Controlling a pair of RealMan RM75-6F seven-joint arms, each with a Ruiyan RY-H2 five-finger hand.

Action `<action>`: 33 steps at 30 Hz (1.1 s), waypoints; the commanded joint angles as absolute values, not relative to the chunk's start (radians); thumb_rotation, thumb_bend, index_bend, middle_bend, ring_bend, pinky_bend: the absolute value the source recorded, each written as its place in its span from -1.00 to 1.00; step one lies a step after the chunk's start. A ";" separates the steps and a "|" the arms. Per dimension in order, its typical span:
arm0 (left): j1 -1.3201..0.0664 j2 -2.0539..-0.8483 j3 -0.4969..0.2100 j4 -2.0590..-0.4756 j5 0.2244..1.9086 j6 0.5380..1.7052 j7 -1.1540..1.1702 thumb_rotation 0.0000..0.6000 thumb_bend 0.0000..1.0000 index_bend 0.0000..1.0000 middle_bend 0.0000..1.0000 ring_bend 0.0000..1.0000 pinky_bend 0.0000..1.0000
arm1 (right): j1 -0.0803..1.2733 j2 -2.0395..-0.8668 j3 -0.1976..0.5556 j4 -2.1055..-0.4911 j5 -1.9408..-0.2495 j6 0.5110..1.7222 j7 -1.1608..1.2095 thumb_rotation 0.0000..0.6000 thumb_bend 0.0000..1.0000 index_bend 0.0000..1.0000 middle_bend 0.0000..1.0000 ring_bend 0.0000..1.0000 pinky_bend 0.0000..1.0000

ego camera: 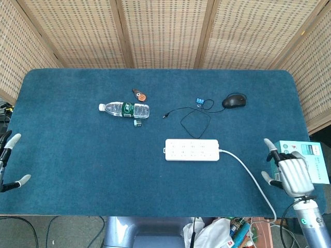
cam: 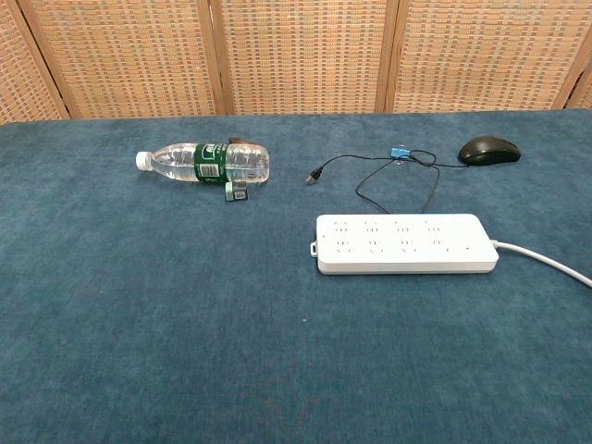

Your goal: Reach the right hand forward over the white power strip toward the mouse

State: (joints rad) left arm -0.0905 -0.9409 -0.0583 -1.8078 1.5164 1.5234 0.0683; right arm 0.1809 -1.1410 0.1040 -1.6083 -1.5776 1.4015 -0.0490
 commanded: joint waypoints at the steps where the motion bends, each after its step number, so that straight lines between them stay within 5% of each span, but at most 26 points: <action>1: -0.097 -0.946 -0.064 -1.816 1.503 1.514 0.085 1.00 -1.00 -1.00 -1.00 -1.00 -1.00 | 0.307 -1.123 0.116 -1.647 -1.538 1.188 -0.013 1.00 0.63 -1.00 0.55 0.83 1.00; 12: -0.111 -0.955 -0.076 -1.835 1.463 1.487 0.128 1.00 -1.00 -1.00 -1.00 -1.00 -1.00 | 0.457 -1.155 0.137 -1.678 -1.356 0.918 -0.137 1.00 0.94 -0.93 0.57 0.87 1.00; 33: -0.115 -0.962 -0.073 -1.822 1.451 1.474 0.133 1.00 -1.00 -1.00 -1.00 -1.00 -1.00 | 0.584 -1.292 0.131 -1.645 -1.060 0.852 -0.373 1.00 0.95 -0.58 0.57 0.87 1.00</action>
State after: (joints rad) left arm -0.1148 -0.9614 -0.0734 -1.8218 1.4515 1.4738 0.1329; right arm 0.5738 -1.2808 0.1334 -1.6483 -1.0719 0.8491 -0.3589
